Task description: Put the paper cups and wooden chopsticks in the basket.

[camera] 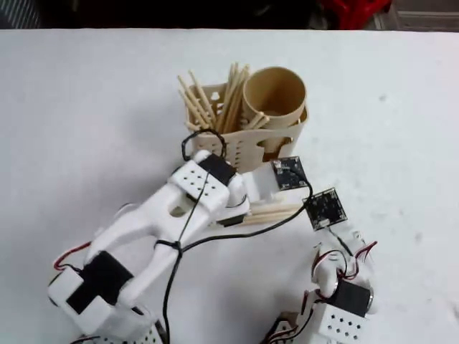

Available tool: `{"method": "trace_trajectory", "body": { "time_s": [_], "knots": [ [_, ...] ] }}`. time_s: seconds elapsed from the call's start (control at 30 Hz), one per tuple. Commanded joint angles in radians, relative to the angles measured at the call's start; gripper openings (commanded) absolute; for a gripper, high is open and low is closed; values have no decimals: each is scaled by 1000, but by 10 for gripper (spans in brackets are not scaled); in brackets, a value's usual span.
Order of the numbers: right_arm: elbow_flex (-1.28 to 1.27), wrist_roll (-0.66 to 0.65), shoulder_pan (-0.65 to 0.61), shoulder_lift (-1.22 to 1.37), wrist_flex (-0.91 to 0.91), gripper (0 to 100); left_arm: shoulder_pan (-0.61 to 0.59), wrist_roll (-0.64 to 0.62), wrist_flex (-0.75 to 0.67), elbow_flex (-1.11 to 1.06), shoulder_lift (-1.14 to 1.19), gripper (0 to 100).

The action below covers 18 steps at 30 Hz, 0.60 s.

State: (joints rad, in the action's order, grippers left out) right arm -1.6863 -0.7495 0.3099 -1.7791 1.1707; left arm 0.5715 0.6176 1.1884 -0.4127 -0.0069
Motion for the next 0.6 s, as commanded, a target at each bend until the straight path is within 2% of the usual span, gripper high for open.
{"method": "trace_trajectory", "body": {
  "time_s": [0.0, 0.27, 0.37, 0.57],
  "knots": [
    [-5, 9, -4, -19, 7, 36, 2, -17, -48, 9, -1, 105],
    [-5, 9, 53, -18, 13, 35, 44, 23, -112, -46, 65, 102],
    [-5, 9, 82, -19, 13, 35, 74, 52, -112, -20, 139, 102],
    [-5, 9, 94, -19, 13, 35, 59, 48, -110, 52, 257, 102]
  ]
}}
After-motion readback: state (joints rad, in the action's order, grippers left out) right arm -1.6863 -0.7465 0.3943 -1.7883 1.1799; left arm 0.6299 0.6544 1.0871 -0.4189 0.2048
